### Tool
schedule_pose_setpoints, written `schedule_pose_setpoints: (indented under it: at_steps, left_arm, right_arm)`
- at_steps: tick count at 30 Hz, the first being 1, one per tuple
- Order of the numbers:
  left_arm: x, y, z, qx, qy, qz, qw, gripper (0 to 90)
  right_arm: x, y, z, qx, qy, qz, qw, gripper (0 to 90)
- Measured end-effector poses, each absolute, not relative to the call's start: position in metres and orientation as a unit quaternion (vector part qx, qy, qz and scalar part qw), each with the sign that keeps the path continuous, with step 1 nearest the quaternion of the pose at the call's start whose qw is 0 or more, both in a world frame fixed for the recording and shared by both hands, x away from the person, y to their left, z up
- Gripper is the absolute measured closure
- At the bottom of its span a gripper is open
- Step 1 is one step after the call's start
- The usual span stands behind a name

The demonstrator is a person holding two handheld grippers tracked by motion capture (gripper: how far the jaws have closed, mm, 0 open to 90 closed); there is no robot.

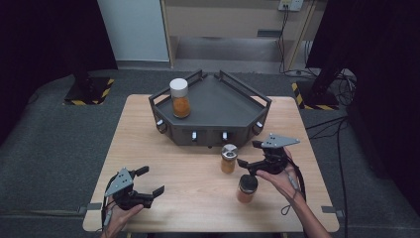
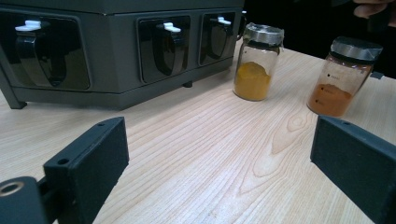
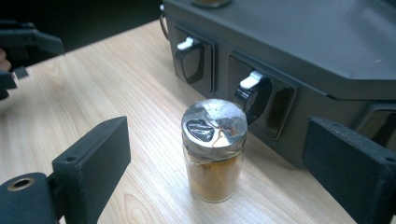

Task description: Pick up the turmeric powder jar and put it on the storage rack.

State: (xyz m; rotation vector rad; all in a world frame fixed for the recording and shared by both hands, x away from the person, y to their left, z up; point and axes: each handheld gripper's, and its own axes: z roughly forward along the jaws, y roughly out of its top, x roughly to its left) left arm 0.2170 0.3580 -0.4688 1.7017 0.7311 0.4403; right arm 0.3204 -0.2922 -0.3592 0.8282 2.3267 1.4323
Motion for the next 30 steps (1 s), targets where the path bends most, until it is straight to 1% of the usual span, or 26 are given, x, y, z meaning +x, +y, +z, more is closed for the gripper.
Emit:
schedule_pose_setpoints:
  at_steps: [8, 12, 17, 18, 22, 26, 30]
  left_arm:
    - [0.216, 0.359, -0.469, 0.726, 0.315, 0.189, 0.581, 3.4]
    - [0.217, 0.358, -0.469, 0.728, 0.314, 0.187, 0.58, 3.4]
    - [0.217, 0.358, -0.468, 0.729, 0.315, 0.188, 0.579, 3.4]
    - [0.217, 0.358, -0.468, 0.729, 0.314, 0.188, 0.578, 3.4]
    - [0.217, 0.358, -0.468, 0.729, 0.314, 0.188, 0.578, 3.4]
    - [0.217, 0.358, -0.468, 0.729, 0.315, 0.189, 0.578, 3.4]
    - [0.217, 0.357, -0.468, 0.73, 0.314, 0.189, 0.577, 3.4]
  right_arm:
    - [0.339, -0.281, -0.363, 0.28, 0.817, 0.485, 0.135, 10.9]
    - [0.353, -0.278, -0.368, 0.275, 0.824, 0.479, 0.124, 12.9]
    - [0.361, -0.274, -0.371, 0.266, 0.831, 0.474, 0.115, 13.4]
    - [0.366, -0.274, -0.374, 0.266, 0.83, 0.479, 0.104, 14.0]
    - [0.369, -0.268, -0.375, 0.26, 0.837, 0.47, 0.108, 15.3]
    - [0.376, -0.262, -0.378, 0.259, 0.843, 0.461, 0.101, 16.8]
    - [0.382, -0.257, -0.38, 0.253, 0.851, 0.45, 0.096, 20.2]
